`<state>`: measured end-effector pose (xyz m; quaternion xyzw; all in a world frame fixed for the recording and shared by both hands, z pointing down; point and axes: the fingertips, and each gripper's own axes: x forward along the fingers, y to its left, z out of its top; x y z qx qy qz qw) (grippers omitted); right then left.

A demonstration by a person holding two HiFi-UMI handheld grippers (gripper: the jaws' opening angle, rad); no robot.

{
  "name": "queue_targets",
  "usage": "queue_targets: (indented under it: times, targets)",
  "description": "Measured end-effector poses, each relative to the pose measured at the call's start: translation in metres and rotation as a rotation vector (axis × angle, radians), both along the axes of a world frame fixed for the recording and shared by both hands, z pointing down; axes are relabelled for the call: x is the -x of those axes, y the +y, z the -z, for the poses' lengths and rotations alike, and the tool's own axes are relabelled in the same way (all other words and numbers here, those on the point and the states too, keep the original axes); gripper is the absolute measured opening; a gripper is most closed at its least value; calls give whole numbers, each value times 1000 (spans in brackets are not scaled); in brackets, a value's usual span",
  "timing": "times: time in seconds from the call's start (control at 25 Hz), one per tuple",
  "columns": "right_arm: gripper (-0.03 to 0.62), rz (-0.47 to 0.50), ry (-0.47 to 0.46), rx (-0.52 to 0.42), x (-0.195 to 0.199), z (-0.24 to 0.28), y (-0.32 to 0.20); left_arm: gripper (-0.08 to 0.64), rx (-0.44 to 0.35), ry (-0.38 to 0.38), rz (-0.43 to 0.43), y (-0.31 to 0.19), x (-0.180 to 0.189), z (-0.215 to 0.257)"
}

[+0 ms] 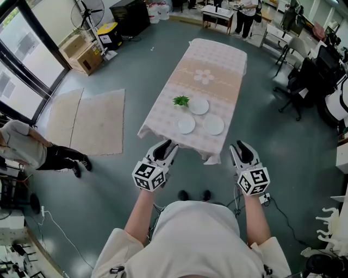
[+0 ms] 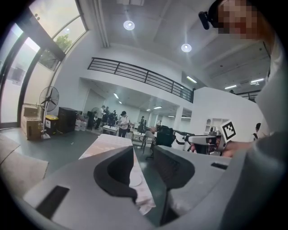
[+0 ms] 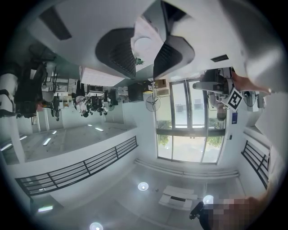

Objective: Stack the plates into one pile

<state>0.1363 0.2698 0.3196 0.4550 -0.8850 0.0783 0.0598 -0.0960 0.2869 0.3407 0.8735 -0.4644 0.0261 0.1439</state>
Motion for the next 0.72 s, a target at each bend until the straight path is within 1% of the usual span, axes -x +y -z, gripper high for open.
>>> queue_targets:
  times: [0.28,0.72]
  targets:
    - [143,-8,-1,19,18,-3,1,144,19,-3,-4,0,18,-4]
    - [143,-75,-19,54,34,-19,-2,138,37,-8,-45,-9,40,-15]
